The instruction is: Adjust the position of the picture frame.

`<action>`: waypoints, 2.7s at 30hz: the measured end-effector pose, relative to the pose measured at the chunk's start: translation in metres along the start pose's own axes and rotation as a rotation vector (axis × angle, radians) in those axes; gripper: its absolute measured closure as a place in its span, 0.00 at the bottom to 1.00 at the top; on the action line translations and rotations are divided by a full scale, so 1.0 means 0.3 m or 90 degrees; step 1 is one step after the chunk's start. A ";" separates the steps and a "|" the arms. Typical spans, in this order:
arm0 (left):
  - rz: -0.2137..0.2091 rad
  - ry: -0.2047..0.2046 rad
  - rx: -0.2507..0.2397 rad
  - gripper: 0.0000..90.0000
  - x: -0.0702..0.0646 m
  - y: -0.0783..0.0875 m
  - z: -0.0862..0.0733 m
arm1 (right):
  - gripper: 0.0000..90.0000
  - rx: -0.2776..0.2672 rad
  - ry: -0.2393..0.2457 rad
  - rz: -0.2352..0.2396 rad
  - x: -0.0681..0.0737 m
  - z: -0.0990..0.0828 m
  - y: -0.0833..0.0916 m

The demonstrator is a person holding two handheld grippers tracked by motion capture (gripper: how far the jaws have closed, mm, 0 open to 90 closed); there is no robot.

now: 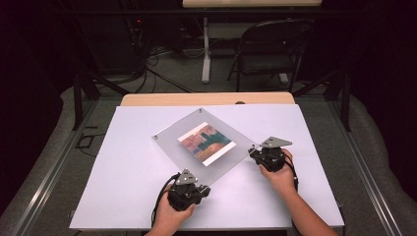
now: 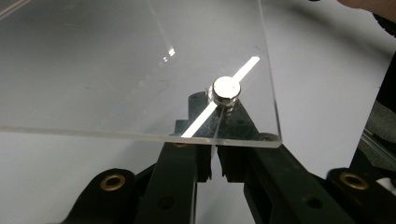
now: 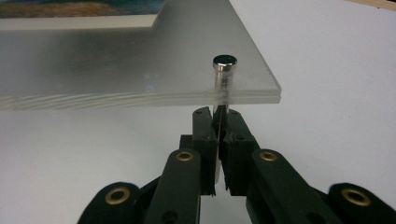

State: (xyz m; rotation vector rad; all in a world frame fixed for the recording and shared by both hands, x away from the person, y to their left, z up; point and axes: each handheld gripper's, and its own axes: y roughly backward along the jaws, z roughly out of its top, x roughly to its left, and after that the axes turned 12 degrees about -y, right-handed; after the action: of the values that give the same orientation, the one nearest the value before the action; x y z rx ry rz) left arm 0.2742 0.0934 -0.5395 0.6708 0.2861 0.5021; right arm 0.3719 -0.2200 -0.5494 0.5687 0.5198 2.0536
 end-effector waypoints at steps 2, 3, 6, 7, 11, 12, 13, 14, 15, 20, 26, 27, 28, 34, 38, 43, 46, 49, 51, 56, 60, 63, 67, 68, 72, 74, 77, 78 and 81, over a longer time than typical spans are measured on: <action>0.003 0.001 -0.005 0.94 0.006 0.012 -0.003 | 0.95 0.001 0.003 0.003 0.010 -0.003 0.018; 0.002 0.002 -0.002 0.94 0.012 0.024 -0.005 | 0.95 0.001 0.004 0.004 0.014 -0.005 0.025; 0.006 0.006 -0.005 0.94 0.032 0.047 -0.012 | 0.95 0.000 0.002 0.009 0.033 -0.011 0.051; 0.011 0.011 -0.008 0.94 0.037 0.050 -0.014 | 0.95 0.000 0.002 0.011 0.040 -0.015 0.061; 0.018 0.026 -0.018 0.94 0.076 0.071 -0.019 | 0.95 0.000 -0.005 0.018 0.060 -0.027 0.094; 0.022 0.030 -0.023 0.94 0.082 0.072 -0.019 | 0.95 -0.001 -0.006 0.019 0.066 -0.031 0.104; 0.025 0.033 -0.023 0.94 0.091 0.077 -0.017 | 0.95 -0.004 -0.007 0.021 0.069 -0.033 0.110; 0.031 0.038 -0.027 0.94 0.100 0.080 -0.016 | 0.95 -0.003 -0.011 0.023 0.074 -0.035 0.118; 0.033 0.042 -0.030 0.94 0.114 0.085 -0.015 | 0.95 -0.005 -0.014 0.025 0.078 -0.039 0.125; 0.061 0.063 -0.038 0.94 0.171 0.100 -0.014 | 0.95 -0.010 -0.036 0.042 0.113 -0.059 0.148; 0.097 0.086 -0.053 0.94 0.242 0.124 -0.023 | 0.94 -0.017 -0.040 0.054 0.175 -0.065 0.139; 0.100 0.090 -0.052 0.94 0.249 0.124 -0.025 | 0.93 -0.018 -0.027 0.051 0.185 -0.065 0.132; 0.104 0.094 -0.052 0.94 0.253 0.123 -0.027 | 0.93 -0.013 -0.021 0.051 0.190 -0.065 0.127; 0.109 0.103 -0.052 0.94 0.276 0.102 -0.028 | 0.94 -0.005 -0.027 0.048 0.187 -0.061 0.101; 0.108 0.103 -0.046 0.94 0.288 0.082 -0.021 | 0.94 -0.006 -0.049 0.046 0.165 -0.055 0.082; 0.116 0.109 -0.042 0.93 0.305 0.061 -0.017 | 0.95 -0.004 -0.049 0.036 0.149 -0.051 0.057; 0.118 0.113 -0.041 0.93 0.318 0.054 -0.016 | 0.95 0.001 -0.051 0.035 0.146 -0.048 0.045; 0.119 0.119 -0.039 0.93 0.327 0.045 -0.017 | 0.95 0.001 -0.046 0.034 0.142 -0.048 0.032; 0.117 0.119 -0.034 0.93 0.330 0.042 -0.018 | 0.95 0.001 -0.043 0.034 0.138 -0.050 0.026; 0.119 0.120 -0.036 0.93 0.331 0.031 -0.020 | 0.95 0.005 -0.043 0.034 0.131 -0.052 0.020; 0.118 0.117 -0.030 0.93 0.331 0.024 -0.022 | 0.95 0.010 -0.043 0.030 0.126 -0.054 0.016; 0.120 0.118 -0.030 0.93 0.331 0.017 -0.024 | 0.95 0.013 -0.045 0.028 0.123 -0.056 0.012; 0.115 0.123 -0.026 0.92 0.336 0.015 -0.028 | 0.95 0.019 -0.045 0.027 0.123 -0.059 0.007; 0.114 0.123 -0.025 0.92 0.337 0.015 -0.030 | 0.95 0.019 -0.044 0.028 0.124 -0.060 0.004; 0.117 0.121 -0.020 0.92 0.336 0.010 -0.032 | 0.95 0.023 -0.042 0.027 0.123 -0.063 0.001; 0.121 0.123 -0.025 0.92 0.334 0.007 -0.034 | 0.95 0.025 -0.044 0.027 0.123 -0.065 -0.001; 0.121 0.122 -0.026 0.92 0.333 0.007 -0.035 | 0.95 0.030 -0.044 0.027 0.121 -0.067 -0.002; 0.121 0.122 -0.026 0.92 0.333 0.006 -0.035 | 0.95 0.031 -0.044 0.028 0.120 -0.069 -0.004; 0.118 0.125 -0.028 0.92 0.334 0.006 -0.037 | 0.95 0.033 -0.049 0.029 0.118 -0.072 -0.006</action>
State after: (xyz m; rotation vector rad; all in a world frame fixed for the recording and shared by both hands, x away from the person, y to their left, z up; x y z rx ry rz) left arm 0.3535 0.1535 -0.5559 0.6097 0.3982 0.7519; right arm 0.3438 -0.1919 -0.5612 0.6930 0.5205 2.0582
